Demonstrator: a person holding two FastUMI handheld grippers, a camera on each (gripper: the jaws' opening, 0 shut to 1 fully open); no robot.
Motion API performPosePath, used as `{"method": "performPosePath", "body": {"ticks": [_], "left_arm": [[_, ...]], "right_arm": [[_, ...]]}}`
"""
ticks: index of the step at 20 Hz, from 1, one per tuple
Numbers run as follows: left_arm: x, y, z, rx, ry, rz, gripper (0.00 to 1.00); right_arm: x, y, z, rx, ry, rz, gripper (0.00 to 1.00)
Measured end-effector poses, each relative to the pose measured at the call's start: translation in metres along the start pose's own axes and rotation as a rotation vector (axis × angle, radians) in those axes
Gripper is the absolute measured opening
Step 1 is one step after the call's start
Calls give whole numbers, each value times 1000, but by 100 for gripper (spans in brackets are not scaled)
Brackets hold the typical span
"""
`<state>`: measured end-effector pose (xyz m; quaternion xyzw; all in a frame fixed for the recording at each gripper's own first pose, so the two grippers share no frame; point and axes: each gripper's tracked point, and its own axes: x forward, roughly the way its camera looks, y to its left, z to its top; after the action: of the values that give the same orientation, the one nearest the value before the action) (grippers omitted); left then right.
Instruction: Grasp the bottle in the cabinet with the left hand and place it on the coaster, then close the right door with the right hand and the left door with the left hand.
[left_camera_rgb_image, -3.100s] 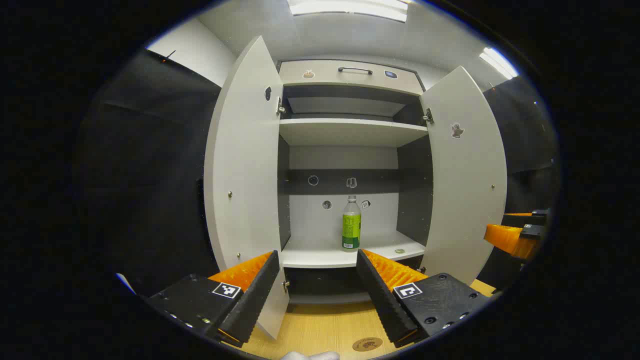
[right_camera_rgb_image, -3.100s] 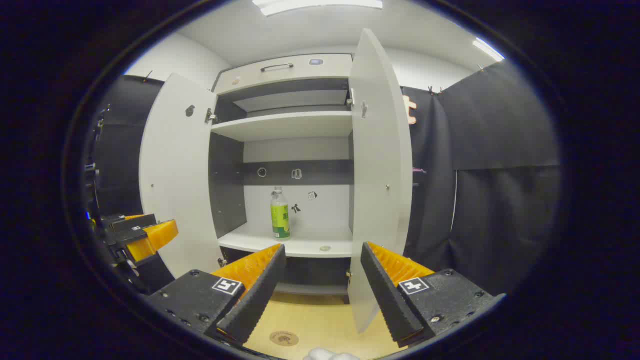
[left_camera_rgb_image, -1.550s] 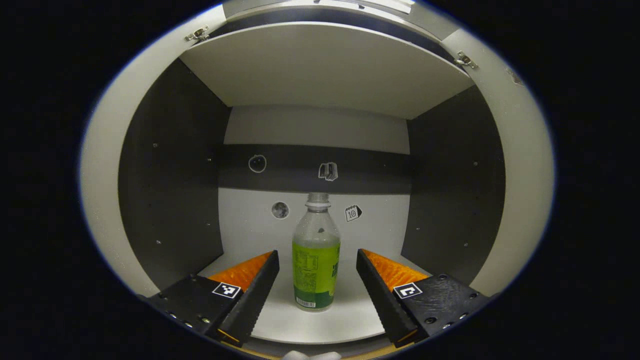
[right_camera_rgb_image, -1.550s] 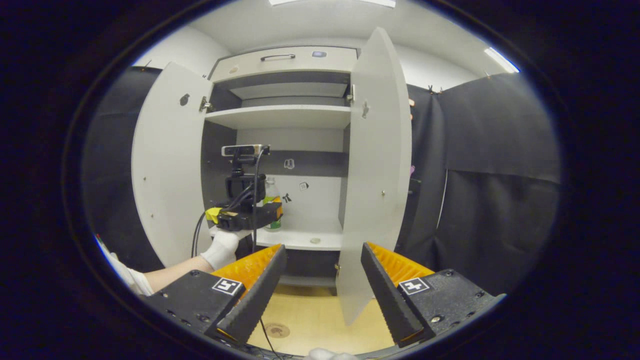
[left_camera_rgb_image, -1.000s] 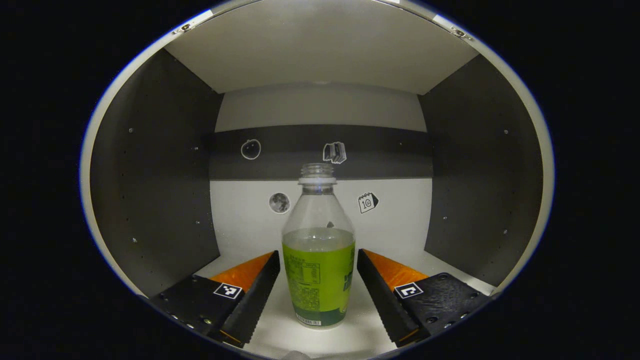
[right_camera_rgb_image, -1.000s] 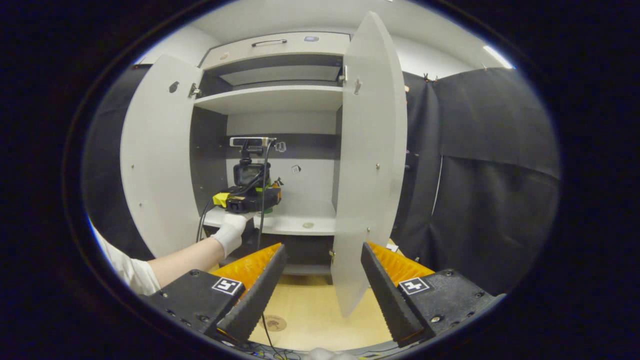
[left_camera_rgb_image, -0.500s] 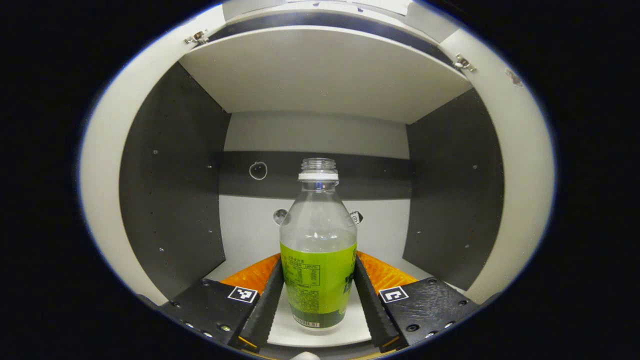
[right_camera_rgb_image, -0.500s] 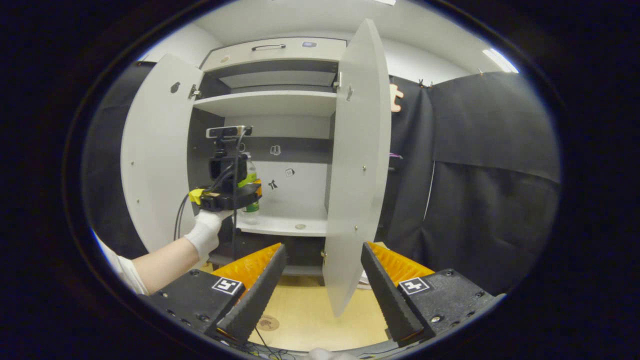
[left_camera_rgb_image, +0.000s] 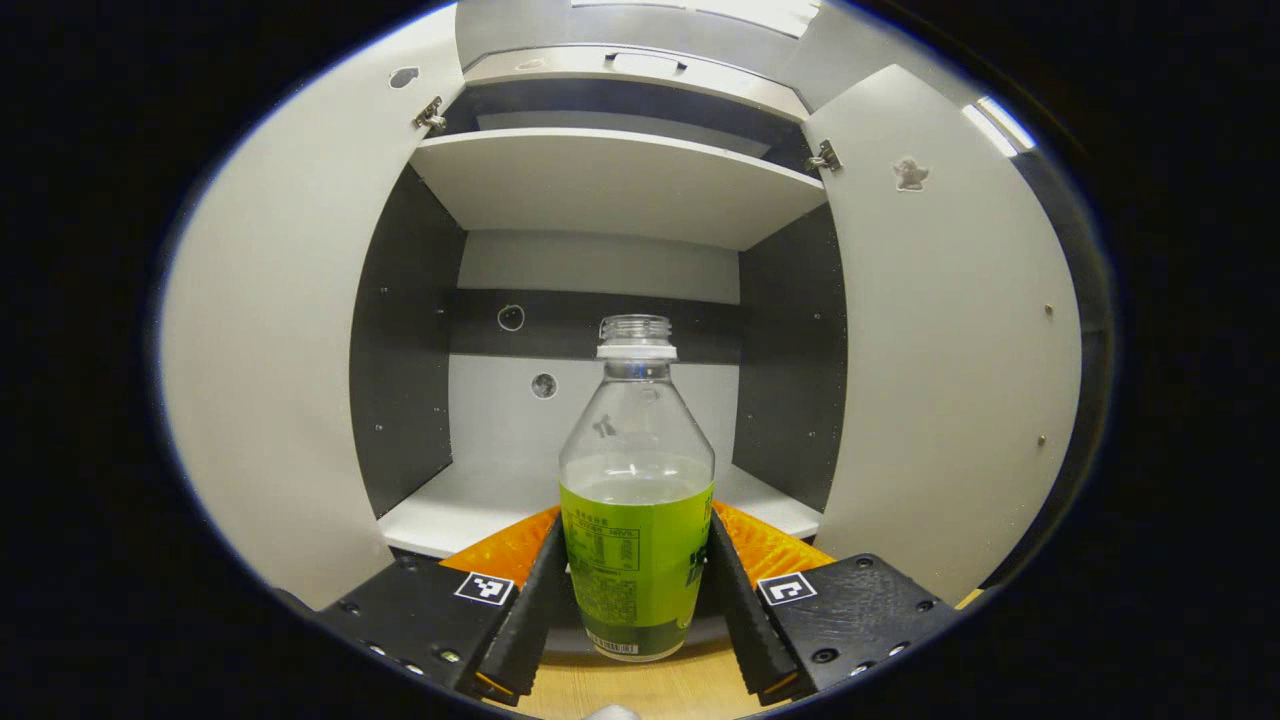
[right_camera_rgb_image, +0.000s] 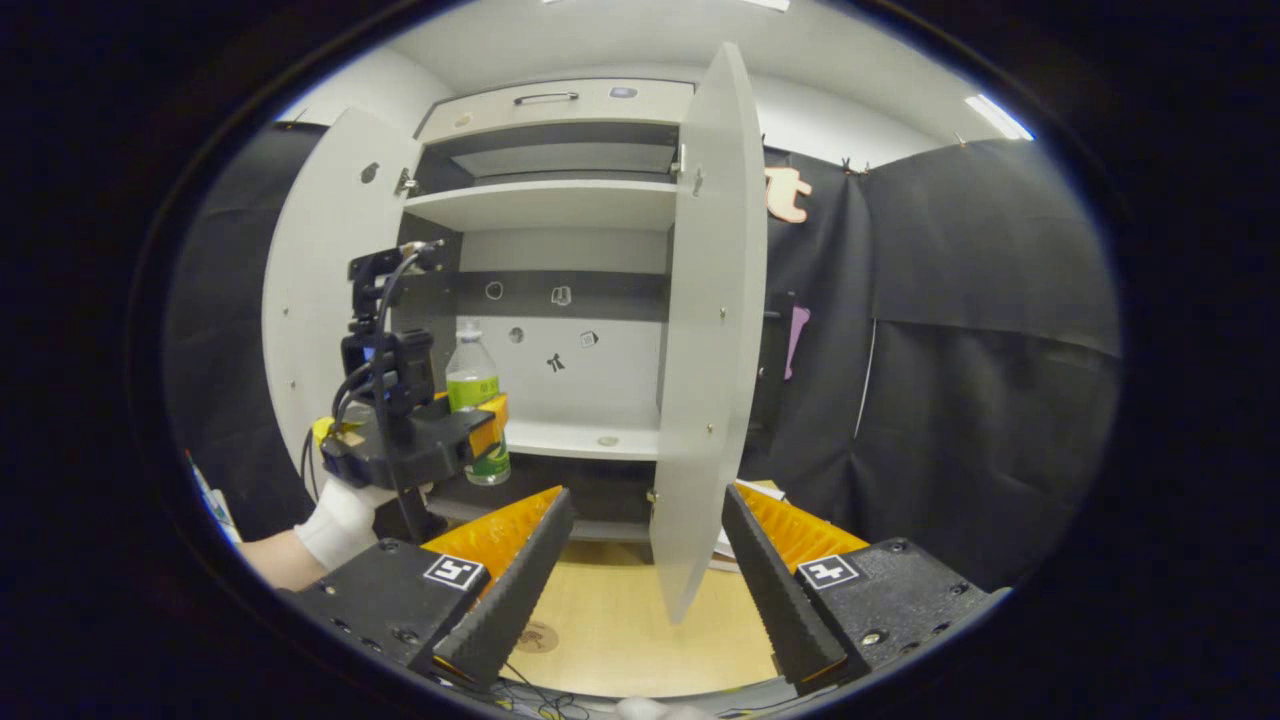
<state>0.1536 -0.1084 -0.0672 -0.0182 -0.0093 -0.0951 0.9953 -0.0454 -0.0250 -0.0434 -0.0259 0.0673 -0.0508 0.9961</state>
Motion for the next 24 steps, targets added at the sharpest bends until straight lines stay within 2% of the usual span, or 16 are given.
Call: {"method": "performPosePath", "body": {"ticks": [1,6,11,20,24], "left_arm": [[-11,-3,-8,14,-2,0,73],[-63,-15,-55,10,-2,-15,73],[-96,-35,-113,6,0,-69,73],[-114,-53,-213,-23,35,-142,73],[-109,-47,-244,-19,55,-132,73]], "right_arm": [[-1,-1,-3,-2,0,6,99],[-8,-21,-14,-14,18,7,99],[-13,-40,-36,-19,70,-7,99],[-20,-48,-66,-23,132,-6,99],[-24,-47,-74,-36,150,-5,99]]}}
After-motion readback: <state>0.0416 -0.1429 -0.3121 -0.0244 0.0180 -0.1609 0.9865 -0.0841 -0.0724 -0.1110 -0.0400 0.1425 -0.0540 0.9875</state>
